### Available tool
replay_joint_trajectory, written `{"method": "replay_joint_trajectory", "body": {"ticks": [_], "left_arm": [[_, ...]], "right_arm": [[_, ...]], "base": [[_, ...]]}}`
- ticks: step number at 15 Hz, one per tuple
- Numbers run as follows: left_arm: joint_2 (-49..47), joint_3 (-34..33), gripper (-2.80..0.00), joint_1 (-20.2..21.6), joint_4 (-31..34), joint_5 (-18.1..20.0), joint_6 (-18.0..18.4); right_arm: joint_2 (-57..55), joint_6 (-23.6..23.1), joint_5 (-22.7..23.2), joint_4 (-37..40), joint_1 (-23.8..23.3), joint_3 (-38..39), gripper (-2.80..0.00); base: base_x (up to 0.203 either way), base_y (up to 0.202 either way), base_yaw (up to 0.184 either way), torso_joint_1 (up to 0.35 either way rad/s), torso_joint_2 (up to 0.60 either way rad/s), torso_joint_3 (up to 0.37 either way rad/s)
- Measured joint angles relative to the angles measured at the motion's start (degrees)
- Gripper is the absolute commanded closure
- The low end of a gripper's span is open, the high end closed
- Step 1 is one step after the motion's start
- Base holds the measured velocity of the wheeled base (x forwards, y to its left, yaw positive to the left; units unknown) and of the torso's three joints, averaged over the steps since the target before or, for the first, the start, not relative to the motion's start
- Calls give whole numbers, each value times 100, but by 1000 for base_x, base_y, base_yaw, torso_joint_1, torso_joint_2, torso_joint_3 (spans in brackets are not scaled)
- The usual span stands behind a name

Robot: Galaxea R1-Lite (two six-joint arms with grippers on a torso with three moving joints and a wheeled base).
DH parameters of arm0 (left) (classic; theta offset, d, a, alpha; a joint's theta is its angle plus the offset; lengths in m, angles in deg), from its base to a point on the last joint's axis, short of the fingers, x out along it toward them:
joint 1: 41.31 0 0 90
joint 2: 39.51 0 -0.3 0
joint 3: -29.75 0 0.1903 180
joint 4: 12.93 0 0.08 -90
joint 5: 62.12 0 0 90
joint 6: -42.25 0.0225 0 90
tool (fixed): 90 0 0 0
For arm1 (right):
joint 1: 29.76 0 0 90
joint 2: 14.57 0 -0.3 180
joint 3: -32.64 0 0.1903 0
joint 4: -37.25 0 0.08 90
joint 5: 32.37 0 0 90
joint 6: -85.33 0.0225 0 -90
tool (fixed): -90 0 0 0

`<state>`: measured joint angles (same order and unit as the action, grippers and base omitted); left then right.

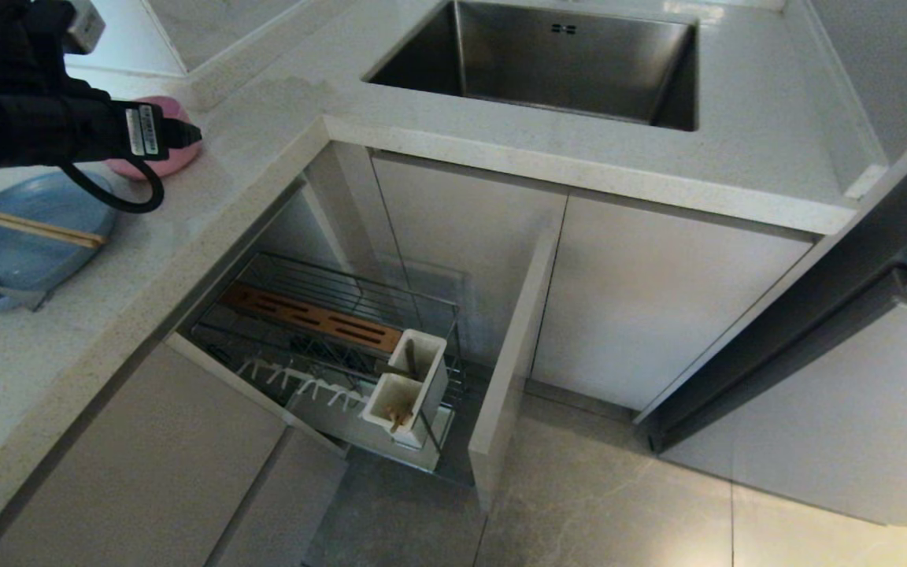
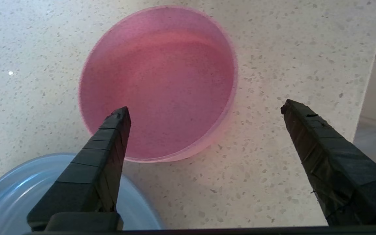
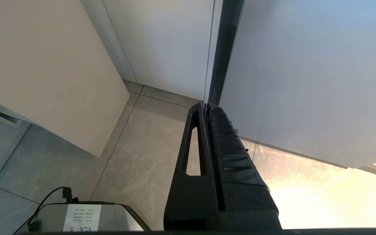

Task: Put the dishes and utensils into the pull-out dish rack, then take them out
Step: Pick up the bowl and place it in the cupboard

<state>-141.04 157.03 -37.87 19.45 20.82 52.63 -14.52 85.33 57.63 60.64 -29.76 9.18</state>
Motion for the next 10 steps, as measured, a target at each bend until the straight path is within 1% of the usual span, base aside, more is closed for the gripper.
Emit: {"method": "replay_joint_trajectory", "body": {"ticks": [3, 4, 10], "left_arm": [[-30, -6, -280, -2, -2, 92, -5], [-37, -18, 0, 0, 0, 117, -11], [-41, -30, 0, 6, -88, 122, -33]], "right_arm": [[0, 0, 0, -2, 0, 0, 0], [0, 0, 0, 0, 0, 0, 0], [0, 0, 0, 0, 0, 0, 0]], "base": [[0, 0, 0, 0, 0, 0], [0, 0, 0, 0, 0, 0], [0, 0, 0, 0, 0, 0]]}}
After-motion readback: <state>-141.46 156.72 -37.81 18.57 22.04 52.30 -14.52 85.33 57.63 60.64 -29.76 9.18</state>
